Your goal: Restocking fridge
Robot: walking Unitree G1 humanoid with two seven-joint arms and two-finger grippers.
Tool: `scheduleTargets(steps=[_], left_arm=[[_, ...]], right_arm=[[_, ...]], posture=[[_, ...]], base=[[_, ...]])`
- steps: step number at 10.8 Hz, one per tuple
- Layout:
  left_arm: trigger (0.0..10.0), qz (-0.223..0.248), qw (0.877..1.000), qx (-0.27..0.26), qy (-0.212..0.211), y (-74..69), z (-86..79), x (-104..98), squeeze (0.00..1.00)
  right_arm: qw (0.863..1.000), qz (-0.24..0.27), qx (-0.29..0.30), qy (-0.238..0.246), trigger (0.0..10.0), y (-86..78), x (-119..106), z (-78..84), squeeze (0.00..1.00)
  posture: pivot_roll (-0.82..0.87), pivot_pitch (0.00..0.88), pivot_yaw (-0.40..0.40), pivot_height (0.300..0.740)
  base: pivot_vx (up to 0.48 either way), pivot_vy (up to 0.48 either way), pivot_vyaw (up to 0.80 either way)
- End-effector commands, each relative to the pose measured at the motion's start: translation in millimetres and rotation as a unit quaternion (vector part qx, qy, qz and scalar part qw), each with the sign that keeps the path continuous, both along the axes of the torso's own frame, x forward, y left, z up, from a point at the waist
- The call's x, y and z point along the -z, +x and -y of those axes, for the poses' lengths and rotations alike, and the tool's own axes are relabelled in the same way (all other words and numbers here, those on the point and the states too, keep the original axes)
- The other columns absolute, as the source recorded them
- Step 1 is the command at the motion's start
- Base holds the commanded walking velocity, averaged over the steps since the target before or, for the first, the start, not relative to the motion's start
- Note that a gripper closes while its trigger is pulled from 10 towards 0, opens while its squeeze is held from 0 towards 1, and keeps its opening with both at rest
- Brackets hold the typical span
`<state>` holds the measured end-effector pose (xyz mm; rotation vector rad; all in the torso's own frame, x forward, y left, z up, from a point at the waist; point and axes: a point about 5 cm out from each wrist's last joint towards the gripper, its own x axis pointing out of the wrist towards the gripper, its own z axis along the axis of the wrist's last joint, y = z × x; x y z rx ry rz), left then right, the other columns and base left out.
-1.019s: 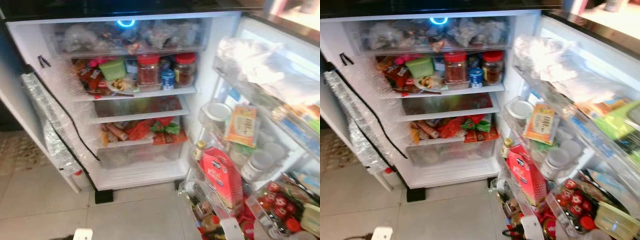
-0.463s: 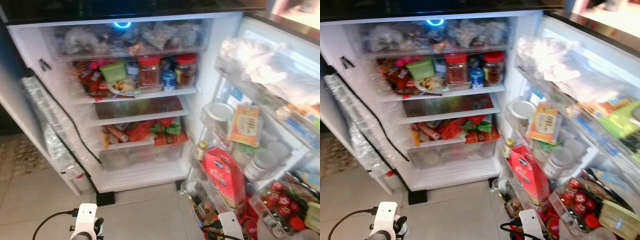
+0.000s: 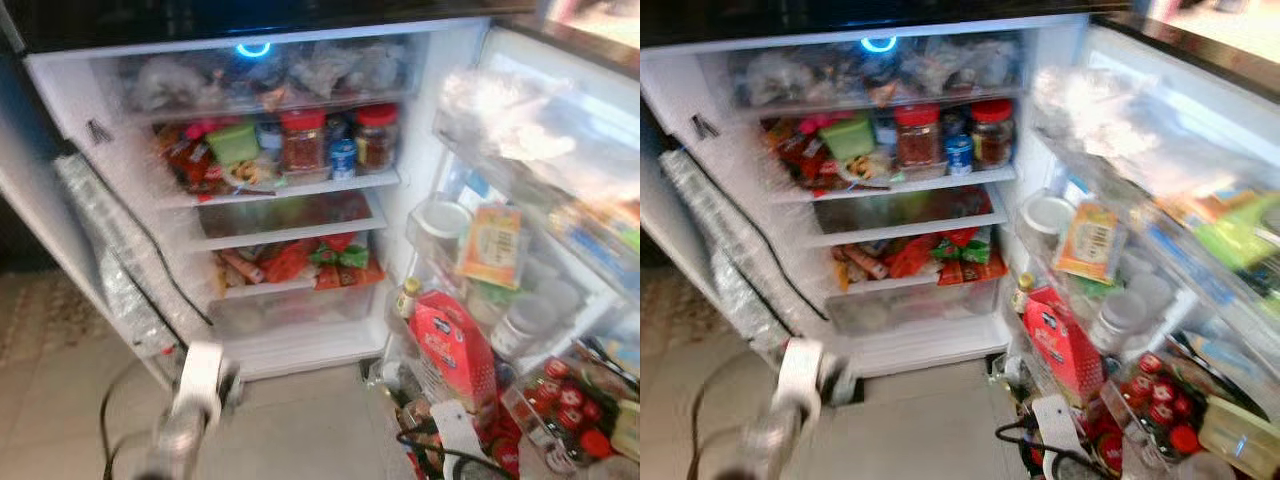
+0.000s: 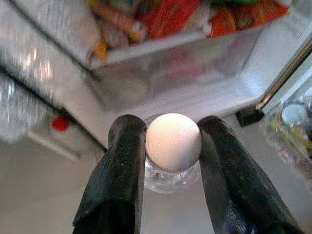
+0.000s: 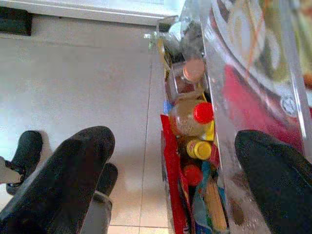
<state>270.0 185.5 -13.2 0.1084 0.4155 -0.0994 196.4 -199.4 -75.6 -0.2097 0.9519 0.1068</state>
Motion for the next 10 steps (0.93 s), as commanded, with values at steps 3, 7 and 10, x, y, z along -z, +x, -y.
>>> scheduleTargets(steps=[3, 7, 10], left_arm=[[10.0, -0.048, 0.999, -0.005, 0.007, -15.3, -9.5, 14, 0.0], [10.0, -0.053, 0.999, -0.004, 0.006, -26.1, -12.1, 21, 0.0], [10.0, -0.046, 0.999, -0.014, -0.003, -34.5, -8.7, 25, 0.0]], right_arm=[[1.0, -0.003, -0.004, -0.005, 10.0, 8.1, -3, -4.5, 0.0], [1.0, -0.008, -0.005, -0.016, 10.0, 7.8, -3, -1.2, 0.0], [1.0, -0.028, -0.009, -0.006, 10.0, -2.3, 2, 1.4, 0.0]], posture=[[0.02, 0.0, 0.036, 0.74], [0.02, 0.0, 0.022, 0.74], [0.03, 0.0, -0.006, 0.74]], base=[[0.0, 0.0, 0.0], [0.0, 0.0, 0.0], [0.0, 0.0, 0.0]])
